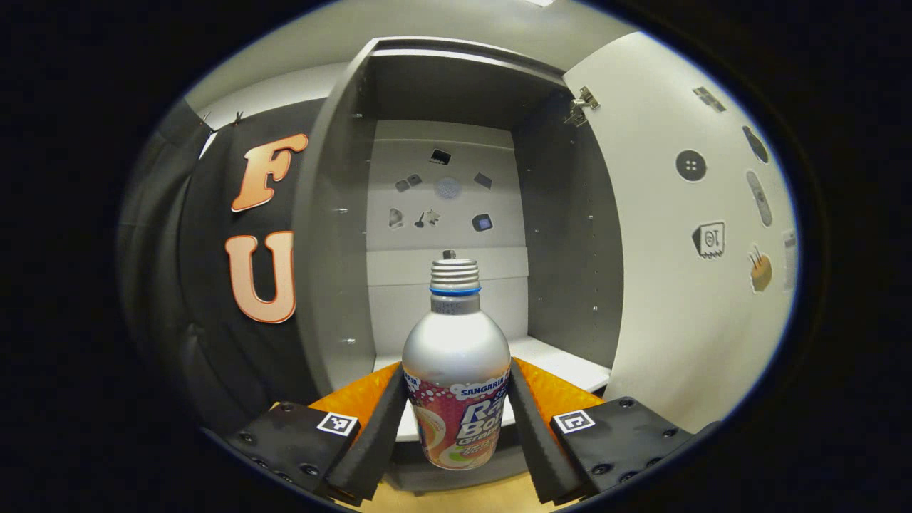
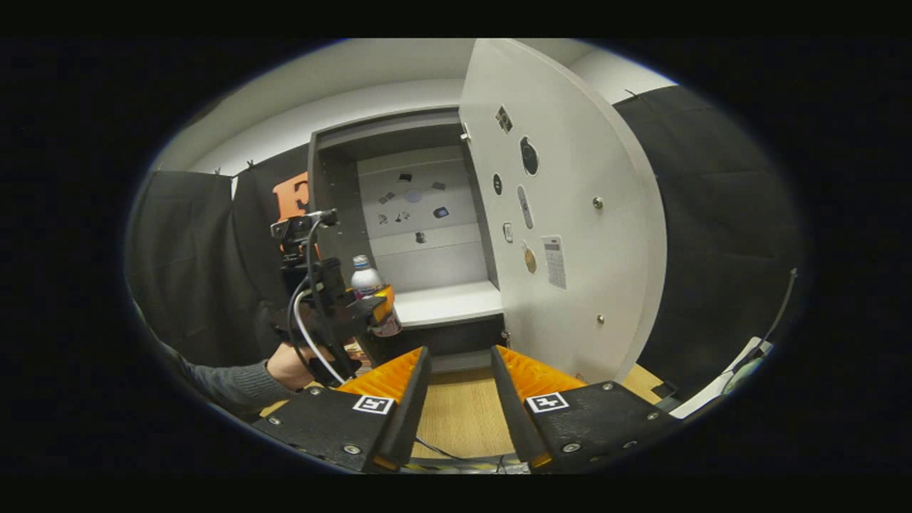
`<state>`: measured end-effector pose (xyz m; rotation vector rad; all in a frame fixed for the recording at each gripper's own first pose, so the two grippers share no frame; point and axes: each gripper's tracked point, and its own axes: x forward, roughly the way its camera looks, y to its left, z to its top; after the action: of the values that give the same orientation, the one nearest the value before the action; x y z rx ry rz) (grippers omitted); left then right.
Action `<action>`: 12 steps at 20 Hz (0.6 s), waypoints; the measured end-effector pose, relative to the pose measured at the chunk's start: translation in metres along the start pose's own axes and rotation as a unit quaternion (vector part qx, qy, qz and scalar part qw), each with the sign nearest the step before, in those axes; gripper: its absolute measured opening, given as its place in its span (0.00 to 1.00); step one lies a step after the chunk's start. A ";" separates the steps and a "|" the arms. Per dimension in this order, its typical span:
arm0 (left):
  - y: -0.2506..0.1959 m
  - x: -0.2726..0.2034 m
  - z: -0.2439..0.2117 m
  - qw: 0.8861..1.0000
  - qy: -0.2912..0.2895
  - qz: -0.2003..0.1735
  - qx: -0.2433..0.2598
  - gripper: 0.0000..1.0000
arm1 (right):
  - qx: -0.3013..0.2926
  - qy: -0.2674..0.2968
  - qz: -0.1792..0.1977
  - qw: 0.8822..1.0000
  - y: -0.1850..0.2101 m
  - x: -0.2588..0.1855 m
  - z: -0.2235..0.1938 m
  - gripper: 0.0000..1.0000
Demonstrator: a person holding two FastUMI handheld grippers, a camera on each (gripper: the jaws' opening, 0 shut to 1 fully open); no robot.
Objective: Open the cabinet door with the right hand, grasp the bottle in the cabinet with the left hand and place it on the coaster, then close the cabinet door with the right hand.
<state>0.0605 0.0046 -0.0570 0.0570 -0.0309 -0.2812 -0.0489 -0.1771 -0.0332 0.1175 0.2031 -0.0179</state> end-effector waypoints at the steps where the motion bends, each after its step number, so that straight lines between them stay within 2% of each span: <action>1: 0.005 -0.014 -0.007 1.000 0.000 0.006 0.007 0.85 | 0.000 0.004 0.004 1.000 0.001 -0.003 -0.004 0.53; 5: 0.020 -0.073 -0.044 0.999 0.016 0.029 0.017 0.85 | 0.004 0.026 0.021 0.999 0.007 -0.016 -0.025 0.53; 6: 0.024 -0.085 -0.056 0.999 0.022 0.036 0.017 0.85 | 0.003 0.033 0.025 0.999 0.009 -0.018 -0.031 0.58; 7: 0.029 -0.096 -0.069 0.999 0.027 0.042 0.018 0.86 | 0.003 0.039 0.029 0.999 0.012 -0.023 -0.036 0.53; 8: 0.032 -0.108 -0.083 0.998 0.034 0.045 0.019 0.86 | 0.002 0.047 0.033 0.998 0.014 -0.024 -0.044 0.58; 9: 0.036 -0.120 -0.101 0.998 0.045 0.049 0.019 0.85 | 0.001 0.059 0.036 0.998 0.016 -0.025 -0.052 0.53; 12: 0.050 -0.148 -0.157 0.994 0.085 0.064 0.005 0.85 | -0.003 0.094 0.040 0.995 0.018 -0.026 -0.077 0.54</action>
<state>-0.0615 0.1017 -0.2135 0.0891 0.1320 -0.1473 -0.0892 -0.1499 -0.1004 0.1213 0.3860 0.0740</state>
